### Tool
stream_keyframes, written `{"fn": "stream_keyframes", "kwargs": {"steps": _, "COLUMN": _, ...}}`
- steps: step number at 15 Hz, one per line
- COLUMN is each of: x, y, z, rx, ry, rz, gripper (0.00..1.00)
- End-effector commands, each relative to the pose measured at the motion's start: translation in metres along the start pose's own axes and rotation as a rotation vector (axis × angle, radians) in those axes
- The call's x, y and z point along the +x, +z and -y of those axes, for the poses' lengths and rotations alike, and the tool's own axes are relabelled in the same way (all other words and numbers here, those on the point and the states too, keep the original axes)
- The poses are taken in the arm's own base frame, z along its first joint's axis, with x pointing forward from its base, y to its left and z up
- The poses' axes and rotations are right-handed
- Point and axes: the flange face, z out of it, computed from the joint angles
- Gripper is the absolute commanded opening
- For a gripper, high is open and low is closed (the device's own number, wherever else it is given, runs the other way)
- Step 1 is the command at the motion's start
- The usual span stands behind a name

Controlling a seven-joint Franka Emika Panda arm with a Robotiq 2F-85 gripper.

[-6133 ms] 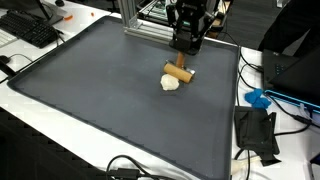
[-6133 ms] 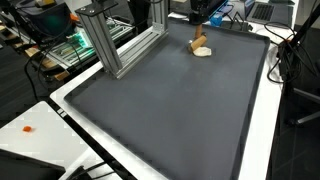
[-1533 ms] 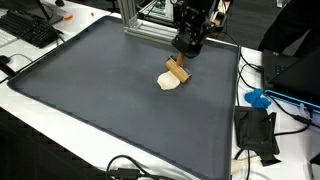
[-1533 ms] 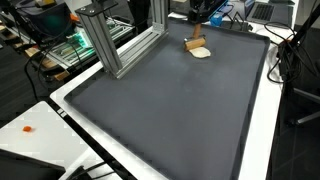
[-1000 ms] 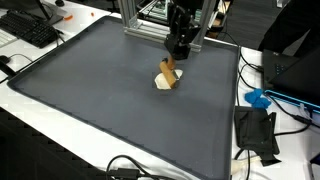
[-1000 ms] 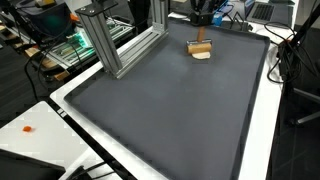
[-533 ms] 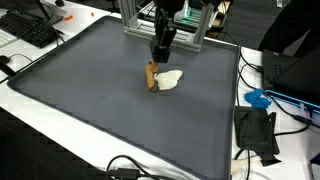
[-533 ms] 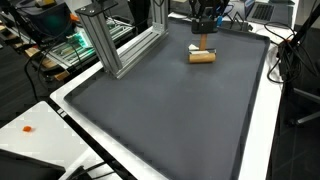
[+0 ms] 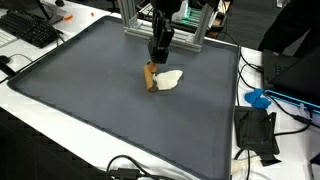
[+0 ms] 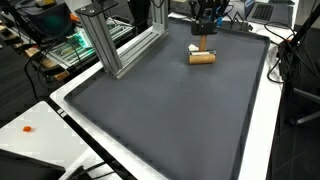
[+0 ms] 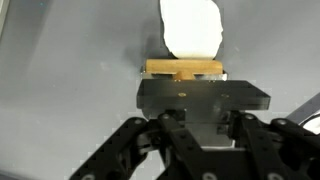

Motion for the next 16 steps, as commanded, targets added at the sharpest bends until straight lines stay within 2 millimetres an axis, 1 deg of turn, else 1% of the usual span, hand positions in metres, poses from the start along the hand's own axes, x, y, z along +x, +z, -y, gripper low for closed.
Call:
{"fn": "stream_keyframes", "kwargs": {"steps": 1, "x": -0.004, "y": 0.013, "z": -0.010, "rx": 0.003, "ry": -0.058, "rz": 0.048, "gripper": 0.22}}
{"fn": "stream_keyframes", "kwargs": {"steps": 4, "x": 0.004, "y": 0.001, "z": -0.014, "rx": 0.017, "ry": -0.149, "rz": -0.004, "gripper": 0.22}}
{"fn": "stream_keyframes", "kwargs": {"steps": 9, "x": 0.004, "y": -0.017, "z": -0.020, "rx": 0.024, "ry": -0.384, "rz": -0.023, "gripper": 0.22}}
{"fn": "stream_keyframes", "kwargs": {"steps": 13, "x": 0.006, "y": -0.036, "z": -0.027, "rx": 0.060, "ry": -0.509, "rz": -0.049, "gripper": 0.22}}
{"fn": "stream_keyframes", "kwargs": {"steps": 16, "x": 0.000, "y": -0.048, "z": -0.031, "rx": 0.100, "ry": -0.681, "rz": -0.057, "gripper": 0.22}}
